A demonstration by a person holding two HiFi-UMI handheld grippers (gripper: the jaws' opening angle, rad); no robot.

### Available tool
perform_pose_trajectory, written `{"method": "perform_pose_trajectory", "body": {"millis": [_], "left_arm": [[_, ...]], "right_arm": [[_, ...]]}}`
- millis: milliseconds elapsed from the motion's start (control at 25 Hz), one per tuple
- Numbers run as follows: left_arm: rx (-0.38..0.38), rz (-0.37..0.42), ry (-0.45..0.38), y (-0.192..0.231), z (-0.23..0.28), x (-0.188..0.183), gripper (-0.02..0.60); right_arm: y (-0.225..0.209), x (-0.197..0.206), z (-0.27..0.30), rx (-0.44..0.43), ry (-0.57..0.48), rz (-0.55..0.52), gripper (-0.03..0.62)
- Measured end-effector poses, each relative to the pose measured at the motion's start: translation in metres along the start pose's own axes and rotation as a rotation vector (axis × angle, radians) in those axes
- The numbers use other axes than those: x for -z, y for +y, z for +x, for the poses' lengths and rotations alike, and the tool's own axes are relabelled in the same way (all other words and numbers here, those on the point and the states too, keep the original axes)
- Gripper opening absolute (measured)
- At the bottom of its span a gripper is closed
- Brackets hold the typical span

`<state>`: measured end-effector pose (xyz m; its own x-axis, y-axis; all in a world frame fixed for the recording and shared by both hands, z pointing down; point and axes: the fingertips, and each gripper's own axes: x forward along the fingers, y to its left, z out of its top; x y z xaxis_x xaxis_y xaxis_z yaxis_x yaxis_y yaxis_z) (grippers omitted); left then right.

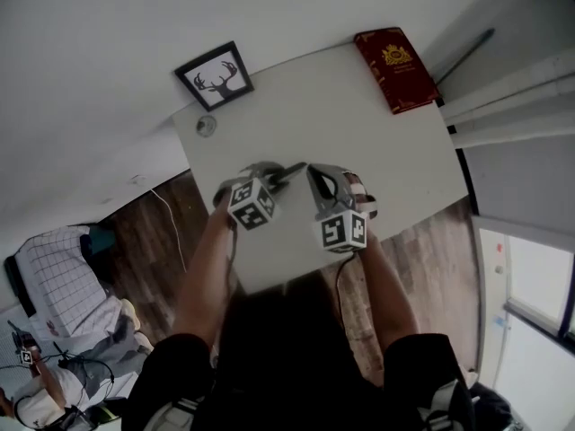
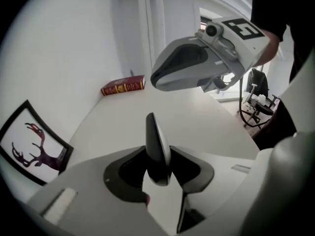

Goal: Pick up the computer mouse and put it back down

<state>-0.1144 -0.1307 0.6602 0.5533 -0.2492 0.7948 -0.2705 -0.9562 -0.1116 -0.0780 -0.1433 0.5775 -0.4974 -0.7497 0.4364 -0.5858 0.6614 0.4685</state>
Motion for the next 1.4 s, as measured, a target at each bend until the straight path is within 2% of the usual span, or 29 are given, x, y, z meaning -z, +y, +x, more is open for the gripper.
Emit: {"method": "perform_pose_trajectory", "body": {"millis": [240, 360, 440, 680, 880, 1040, 1200, 1400], "left_arm": [[-0.144, -0.050, -0.092, 0.011, -0.022, -0.022, 0.140], [-0.228, -0.085, -0.162, 0.015, -0.039, -0.042, 0.140], [-0.285, -0.126, -0.224, 0.017, -0.052, -0.058, 0.140], [-0.469, -0.289, -0.425, 0.019, -0.102, -0.106, 0.140], [-0.577, -0.425, -0.549, 0.007, -0.134, -0.120, 0.140], [-0.634, -0.451, -0.572, -0.001, -0.154, -0.122, 0.140], [-0.670, -0.502, -0.655, -0.005, -0.185, -0.135, 0.140], [-0.691, -0.457, -0.703, -0.006, -0.209, -0.149, 0.140]], "right_arm": [[-0.038, 0.023, -0.023, 0.141, 0.060, 0.283, 0.014], [-0.053, 0.029, -0.036, 0.198, 0.056, 0.455, 0.014], [-0.059, 0.026, -0.045, 0.219, 0.042, 0.510, 0.014], [-0.080, -0.008, -0.078, 0.313, -0.049, 0.545, 0.014], [-0.081, -0.032, -0.099, 0.318, -0.127, 0.560, 0.014], [-0.078, -0.048, -0.112, 0.312, -0.176, 0.540, 0.014], [-0.078, -0.062, -0.125, 0.330, -0.209, 0.539, 0.014], [-0.083, -0.081, -0.137, 0.367, -0.237, 0.528, 0.014]]}}
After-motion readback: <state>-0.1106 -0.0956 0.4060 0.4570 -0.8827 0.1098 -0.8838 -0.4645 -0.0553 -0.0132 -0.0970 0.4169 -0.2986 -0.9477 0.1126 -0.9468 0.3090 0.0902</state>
